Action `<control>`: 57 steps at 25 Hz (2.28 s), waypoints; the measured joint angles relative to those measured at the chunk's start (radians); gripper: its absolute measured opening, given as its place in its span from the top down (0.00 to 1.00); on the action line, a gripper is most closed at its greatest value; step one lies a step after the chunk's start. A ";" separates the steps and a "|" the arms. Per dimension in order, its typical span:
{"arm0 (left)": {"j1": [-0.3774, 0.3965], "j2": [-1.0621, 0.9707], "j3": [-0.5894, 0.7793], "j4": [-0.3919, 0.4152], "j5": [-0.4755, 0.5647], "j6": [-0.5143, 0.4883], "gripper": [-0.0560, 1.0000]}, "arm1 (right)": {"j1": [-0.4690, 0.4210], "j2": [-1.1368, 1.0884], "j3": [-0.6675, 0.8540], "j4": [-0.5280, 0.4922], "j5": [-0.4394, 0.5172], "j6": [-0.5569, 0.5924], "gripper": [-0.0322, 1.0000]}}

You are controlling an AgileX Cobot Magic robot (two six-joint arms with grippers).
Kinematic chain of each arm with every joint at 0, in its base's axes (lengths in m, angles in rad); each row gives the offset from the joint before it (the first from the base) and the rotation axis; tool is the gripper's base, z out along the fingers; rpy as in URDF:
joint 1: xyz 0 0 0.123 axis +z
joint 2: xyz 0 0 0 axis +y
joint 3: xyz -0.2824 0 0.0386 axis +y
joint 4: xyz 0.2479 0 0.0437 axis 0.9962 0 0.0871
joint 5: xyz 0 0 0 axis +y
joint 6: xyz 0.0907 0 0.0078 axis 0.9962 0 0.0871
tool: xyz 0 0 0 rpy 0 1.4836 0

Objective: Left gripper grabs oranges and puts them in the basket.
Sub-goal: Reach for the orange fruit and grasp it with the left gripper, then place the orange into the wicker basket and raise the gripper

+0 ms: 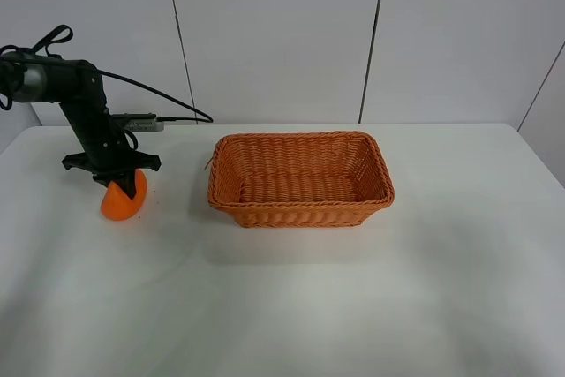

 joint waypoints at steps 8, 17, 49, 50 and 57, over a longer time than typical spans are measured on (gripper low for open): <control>0.018 -0.133 0.006 0.003 0.024 -0.010 0.73 | 0.000 0.000 0.000 0.000 0.000 0.000 0.30; 0.018 -0.365 0.006 -0.021 0.050 -0.014 0.73 | 0.000 0.000 0.000 0.000 0.000 0.000 0.30; -0.592 -0.065 -0.406 -0.086 -0.028 -0.072 0.73 | 0.000 0.000 0.000 0.000 0.000 0.000 0.30; -0.599 -0.041 -0.411 -0.089 -0.029 -0.072 0.73 | 0.000 0.000 0.000 0.000 0.000 0.000 0.30; -0.602 0.090 -0.418 -0.074 -0.028 -0.072 0.73 | 0.000 0.000 0.000 0.000 0.000 0.000 0.30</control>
